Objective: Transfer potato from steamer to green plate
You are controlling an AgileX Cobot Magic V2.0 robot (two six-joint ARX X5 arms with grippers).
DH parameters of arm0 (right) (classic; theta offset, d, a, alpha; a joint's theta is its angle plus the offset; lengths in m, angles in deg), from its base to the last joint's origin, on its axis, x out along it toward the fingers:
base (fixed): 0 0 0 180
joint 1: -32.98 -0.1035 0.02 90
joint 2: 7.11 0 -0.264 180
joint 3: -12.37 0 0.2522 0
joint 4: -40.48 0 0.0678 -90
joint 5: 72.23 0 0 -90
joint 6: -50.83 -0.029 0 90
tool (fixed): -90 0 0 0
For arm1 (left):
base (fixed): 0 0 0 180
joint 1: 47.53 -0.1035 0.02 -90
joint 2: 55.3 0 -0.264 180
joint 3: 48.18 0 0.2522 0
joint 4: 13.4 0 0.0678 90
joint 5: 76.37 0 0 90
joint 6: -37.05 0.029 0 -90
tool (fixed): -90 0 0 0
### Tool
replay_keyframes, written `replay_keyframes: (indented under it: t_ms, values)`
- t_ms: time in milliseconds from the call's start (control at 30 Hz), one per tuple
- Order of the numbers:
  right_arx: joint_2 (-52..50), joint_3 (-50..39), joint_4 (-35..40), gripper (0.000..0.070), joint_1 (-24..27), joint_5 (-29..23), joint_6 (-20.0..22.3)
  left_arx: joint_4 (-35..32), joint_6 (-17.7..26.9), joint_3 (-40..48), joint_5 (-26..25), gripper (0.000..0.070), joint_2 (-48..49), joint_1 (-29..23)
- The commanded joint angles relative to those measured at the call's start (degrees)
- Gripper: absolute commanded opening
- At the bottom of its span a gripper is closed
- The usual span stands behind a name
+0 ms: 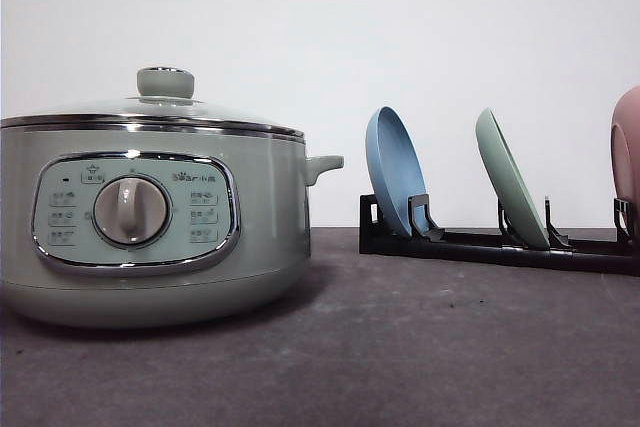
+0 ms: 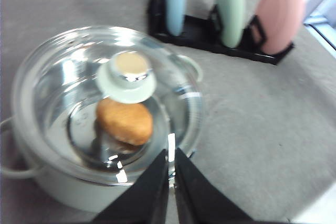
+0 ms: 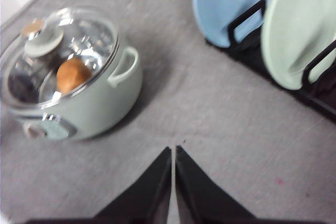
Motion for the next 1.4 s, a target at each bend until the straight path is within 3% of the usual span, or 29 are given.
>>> replay_keyframes:
  t_ms: [0, 133, 233, 300, 367, 433, 500, 933, 1167, 1367]
  values:
    - [0.45, 1.03, -0.32, 0.0000, -0.78, 0.15, 1.53, -0.06, 1.28, -1.25, -0.13, 0.0011, -0.39, 0.52]
    - [0.53, 1.03, -0.52, 0.0000, -1.67, 0.15, 1.46, -0.09, 1.28, -1.25, -0.13, 0.0019, -0.39, 0.92]
    - [0.53, 1.03, -0.61, 0.0007, -1.71, 0.15, 0.97, -0.07, 1.20, -1.25, -0.11, 0.0071, -0.37, 0.92]
    - [0.53, 1.03, -0.61, 0.0103, -1.71, 0.13, 0.76, -0.08, 1.00, -1.25, -0.11, 0.0222, -0.39, 0.92]
    - [0.53, 1.03, -0.61, 0.0301, -1.71, 0.13, 0.29, -0.09, 1.02, -1.25, -0.11, 0.0451, -0.39, 0.92]
    - [0.53, 1.03, -0.61, 0.0466, -1.71, 0.13, -0.31, -0.09, 1.02, -1.25, -0.11, 0.0614, -0.39, 0.92]
    - [0.58, 1.03, -0.61, 0.0497, -1.71, 0.11, -0.32, -0.09, 1.02, -1.25, -0.11, 0.0633, -0.39, 0.92]
    - [0.66, 1.03, -0.46, 0.0496, -1.71, 0.05, -2.19, -0.15, 1.04, -1.25, -0.11, 0.0633, -0.37, 0.92]
    - [2.24, 2.19, 3.22, 0.0496, -1.71, -1.46, -7.67, -0.16, 1.02, -1.25, -0.11, 0.0633, -0.37, 0.92]
    - [9.78, 8.24, 4.39, 0.0496, -1.71, -2.67, -8.76, -0.14, 1.02, -1.25, -0.11, 0.0632, -0.37, 0.92]
